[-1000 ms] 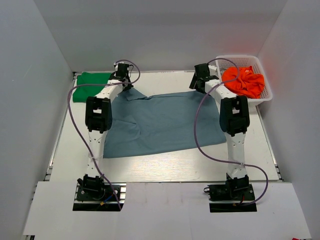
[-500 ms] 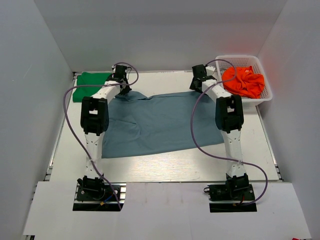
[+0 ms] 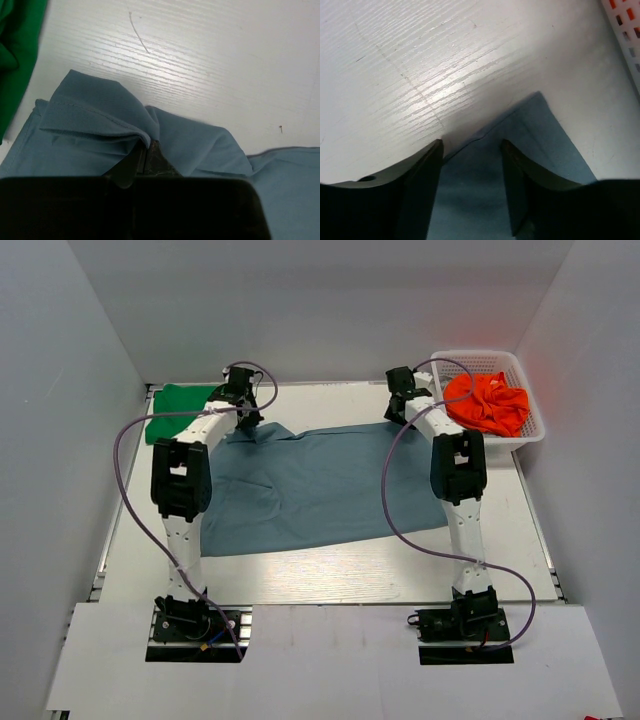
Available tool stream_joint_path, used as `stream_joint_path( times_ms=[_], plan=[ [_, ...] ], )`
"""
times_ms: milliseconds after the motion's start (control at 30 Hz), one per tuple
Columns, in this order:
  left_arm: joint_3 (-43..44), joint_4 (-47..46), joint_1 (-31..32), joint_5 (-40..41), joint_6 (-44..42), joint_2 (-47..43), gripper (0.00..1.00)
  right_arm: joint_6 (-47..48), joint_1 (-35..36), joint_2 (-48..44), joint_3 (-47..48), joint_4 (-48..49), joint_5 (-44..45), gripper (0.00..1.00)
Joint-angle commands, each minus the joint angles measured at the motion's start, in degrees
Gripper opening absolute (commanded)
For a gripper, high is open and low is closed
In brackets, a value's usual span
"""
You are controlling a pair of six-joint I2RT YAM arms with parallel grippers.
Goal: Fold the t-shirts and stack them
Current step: Grap the side of the flattened tshirt furthest away from the robot with both arms, then fold the other side of the tshirt into a rectangle
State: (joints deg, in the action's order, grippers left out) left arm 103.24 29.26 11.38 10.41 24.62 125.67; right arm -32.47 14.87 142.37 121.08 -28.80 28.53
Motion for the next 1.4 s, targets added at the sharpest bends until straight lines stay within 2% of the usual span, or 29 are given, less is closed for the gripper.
stream_joint_path(
  times_ms=[0,33,67,300,600,700,900,1233,1367],
  plan=[
    [-1.81,0.98,0.23,-0.92,0.87,-5.60,0.00,-1.19,-0.55,1.25,1.71,-2.40,-1.55,0.54],
    [-2.34,1.76,0.23,-0.92,0.87,-5.61,0.00,-0.76,-0.81,1.16,1.62,-2.40,-1.38,0.52],
    [-2.95,2.47,0.23,-0.31,1.48,-6.22,0.00,-0.67,-0.81,1.25,1.71,-2.58,-1.81,0.42],
    [-7.35,2.47,0.23,1.44,2.09,-10.71,0.00,1.61,-0.72,-1.99,0.04,-1.97,-1.20,0.00],
    [-13.49,7.75,0.23,5.23,4.56,-19.31,0.00,5.48,0.68,-15.44,-15.42,7.26,0.91,0.00],
    [-18.50,8.27,0.23,4.71,6.23,-25.02,0.00,6.63,1.21,-19.66,-21.31,9.28,4.07,0.00],
    [-30.36,8.27,0.23,0.75,10.96,-35.82,0.00,8.38,1.74,-27.74,-30.79,11.74,3.20,0.00],
    [-38.11,16.44,1.89,1.36,19.58,-46.99,0.00,9.79,2.18,-33.91,-37.93,13.50,1.61,0.00],
    [-42.50,18.12,3.03,-1.88,21.43,-51.74,0.00,9.79,2.09,-35.84,-39.95,13.85,0.91,0.00]
  ],
)
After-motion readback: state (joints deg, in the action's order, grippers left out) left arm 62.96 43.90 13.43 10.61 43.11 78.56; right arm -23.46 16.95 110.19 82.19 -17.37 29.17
